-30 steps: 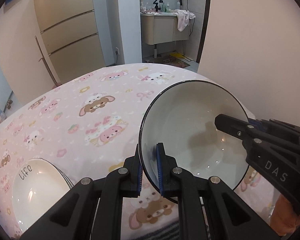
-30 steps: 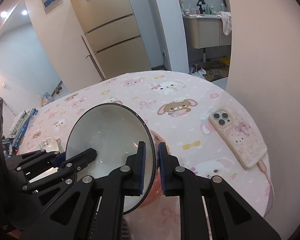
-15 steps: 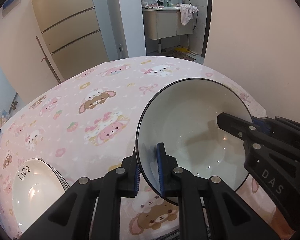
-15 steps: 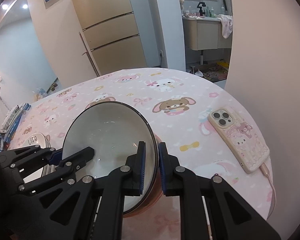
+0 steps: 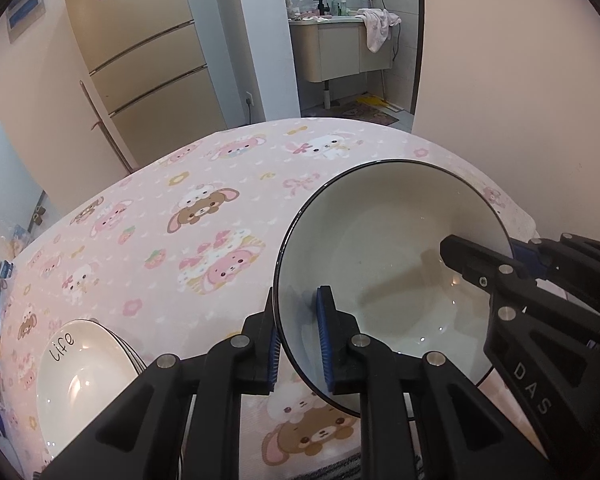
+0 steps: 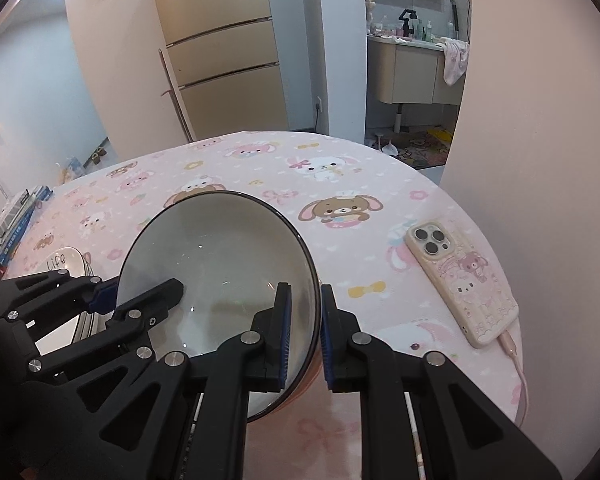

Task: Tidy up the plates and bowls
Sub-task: 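Lower the white bowl into the pink bowls with both grippers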

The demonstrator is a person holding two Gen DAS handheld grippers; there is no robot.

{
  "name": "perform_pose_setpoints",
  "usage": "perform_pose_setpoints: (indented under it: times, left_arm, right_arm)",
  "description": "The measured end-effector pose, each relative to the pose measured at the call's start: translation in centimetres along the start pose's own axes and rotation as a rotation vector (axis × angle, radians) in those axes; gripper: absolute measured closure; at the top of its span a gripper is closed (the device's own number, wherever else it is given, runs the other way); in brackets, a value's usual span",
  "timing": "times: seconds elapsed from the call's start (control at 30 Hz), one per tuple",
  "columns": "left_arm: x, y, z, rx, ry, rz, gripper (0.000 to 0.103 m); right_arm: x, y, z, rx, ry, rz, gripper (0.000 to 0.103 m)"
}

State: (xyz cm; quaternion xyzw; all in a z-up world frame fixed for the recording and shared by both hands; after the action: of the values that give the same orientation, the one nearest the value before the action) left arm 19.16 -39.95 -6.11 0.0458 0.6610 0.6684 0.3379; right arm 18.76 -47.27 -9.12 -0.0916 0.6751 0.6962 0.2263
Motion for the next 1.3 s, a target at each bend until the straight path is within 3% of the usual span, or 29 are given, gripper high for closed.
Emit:
perform_pose_setpoints:
  times: [0.2, 0.43, 0.6, 0.63, 0.67, 0.7, 0.73, 0.77, 0.83, 1.03, 1.17, 1.3]
  left_arm:
    - [-0.5, -0.4, -0.4, -0.044, -0.021, -0.024, 0.085]
    - [-0.5, -0.9, 0.2, -0.016, 0.006, -0.004, 0.085]
    - [-0.6, 0.1, 0.2, 0.012, 0.002, -0.045, 0.084]
    - [-0.7, 0.5, 0.4, 0.017, 0.000, -0.052, 0.081]
    - [-0.7, 0.8, 0.5, 0.022, 0.001, -0.053, 0.064]
    - [-0.8, 1.1, 0.7, 0.032, 0.007, -0.060, 0.033]
    - [-1.0, 1.8, 1.1, 0.047, 0.028, -0.089, 0.020]
    - [-1.1, 2.4, 1.4, 0.052, 0.043, -0.123, 0.015]
    - [-1.2, 3.4, 1.8, 0.041, 0.056, -0.159, 0.015]
    - [-1.4, 4.4, 2.0, 0.107, 0.074, -0.160, 0.014]
    - [-1.3, 2.9, 1.8, 0.133, 0.066, -0.079, 0.013]
    - [-0.5, 0.1, 2.6, 0.214, 0.150, 0.041, 0.013]
  right_arm:
    - [0.1, -0.3, -0.6, 0.020, -0.007, 0.008, 0.090]
    - [-0.4, 0.1, 0.0, 0.059, 0.036, -0.024, 0.090]
    - [-0.8, 0.3, -0.6, -0.015, -0.002, -0.037, 0.090]
    - [-0.9, 0.5, -1.1, -0.043, -0.022, -0.044, 0.090]
    - [-1.0, 0.7, -1.4, -0.059, -0.039, -0.048, 0.086]
    - [-1.1, 0.9, -1.9, -0.087, -0.061, -0.053, 0.084]
    - [-1.1, 1.0, -2.4, -0.113, -0.079, -0.056, 0.074]
    - [-1.2, 1.2, -2.8, -0.141, -0.096, -0.058, 0.064]
    - [-1.3, 1.5, -3.7, -0.186, -0.117, -0.056, 0.061]
    - [-0.8, 2.5, -5.3, -0.265, -0.150, -0.052, 0.054]
    - [-0.5, 2.1, -5.1, -0.325, -0.151, -0.022, 0.050]
    - [0.0, 0.2, -4.0, -0.378, -0.156, 0.054, 0.050]
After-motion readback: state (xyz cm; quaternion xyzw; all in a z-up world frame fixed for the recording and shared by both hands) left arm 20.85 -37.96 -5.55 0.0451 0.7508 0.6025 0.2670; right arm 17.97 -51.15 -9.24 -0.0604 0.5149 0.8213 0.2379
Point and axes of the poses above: each gripper's, at about its wrist camera, not at the fingertips, and y roughly against the way its jaws point, z to its left, x to its underside, the point moved 8 cm from there along -y, roughly the way its jaws point, and after that the axes turned 14 degrees about z, right-handed, at the moved point
